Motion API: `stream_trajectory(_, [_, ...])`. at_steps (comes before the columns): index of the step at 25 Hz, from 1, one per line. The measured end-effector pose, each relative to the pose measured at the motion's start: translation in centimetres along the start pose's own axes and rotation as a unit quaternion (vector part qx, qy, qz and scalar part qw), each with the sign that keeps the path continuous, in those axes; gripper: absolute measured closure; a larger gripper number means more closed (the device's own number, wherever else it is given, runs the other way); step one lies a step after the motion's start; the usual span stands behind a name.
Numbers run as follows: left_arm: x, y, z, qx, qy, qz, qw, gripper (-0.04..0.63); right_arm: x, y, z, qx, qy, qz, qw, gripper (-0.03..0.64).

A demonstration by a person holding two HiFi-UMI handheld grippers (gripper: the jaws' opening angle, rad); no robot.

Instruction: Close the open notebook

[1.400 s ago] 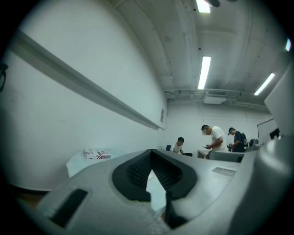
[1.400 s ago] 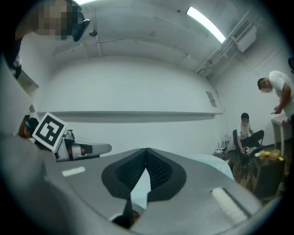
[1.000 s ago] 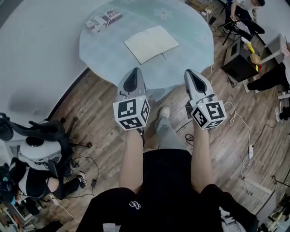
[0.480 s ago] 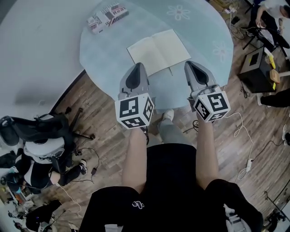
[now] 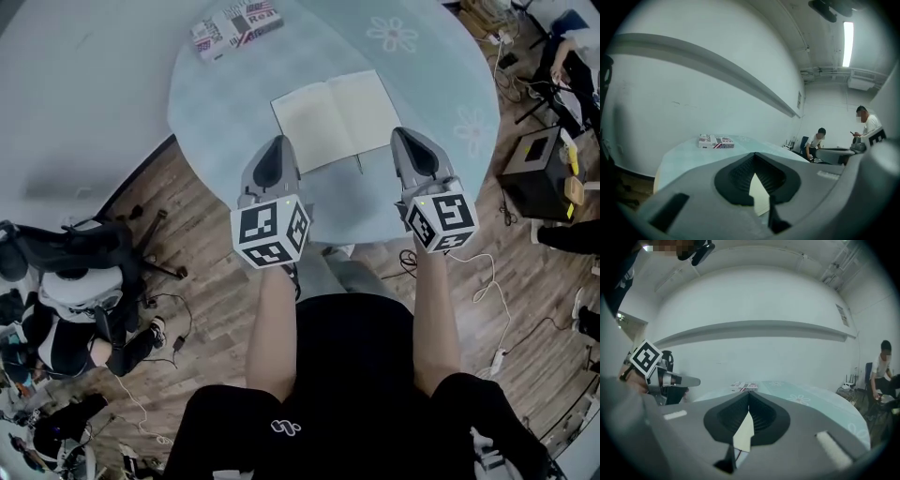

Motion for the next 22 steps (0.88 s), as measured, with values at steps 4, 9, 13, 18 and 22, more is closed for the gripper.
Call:
stream_trajectory(4, [0.3, -1.1, 1.9, -0.022, 0.0, -0.019, 0.9996, 0.592, 1.6, -0.5, 1.4, -0.046, -0.045, -0.049, 0.997, 0.549])
stream_trajectory(9, [-0.1, -1.3, 4.2, -0.05, -0.008, -0.039, 0.9979, 0.592, 3.4, -1.9, 4.1, -0.129, -0.117, -0.138, 0.975, 0.524])
stream_trajectory(13, [-1.7, -3.7, 4.9, -0.048, -0.027, -0.059, 0.9967, 0.592, 4.5, -4.1, 7.3, -0.2, -0.169, -0.214, 0.941, 0.494])
stream_trajectory(18, [-3.6, -6.7, 5.5, -0.048, -0.04, -0.095, 0.9935, 0.592, 5.3, -5.3, 11.2, -0.322, -0.231, -0.301, 0.867, 0.469])
stream_trajectory(22, [-4.4, -7.6, 6.4, -0.052, -0.049, -0.108, 0.9915, 0.592, 5.7, -6.2, 13.4, -0.394, -0.251, -0.336, 0.818, 0.457])
Point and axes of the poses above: the fingertips, and each gripper's own axes: x forward along the fingers, y to its right, z out of its underside, the point moved 8 cm from there along -x, backward along the fingers, and after that the axes turned 15 degrees about y, right-handed, at the moved point
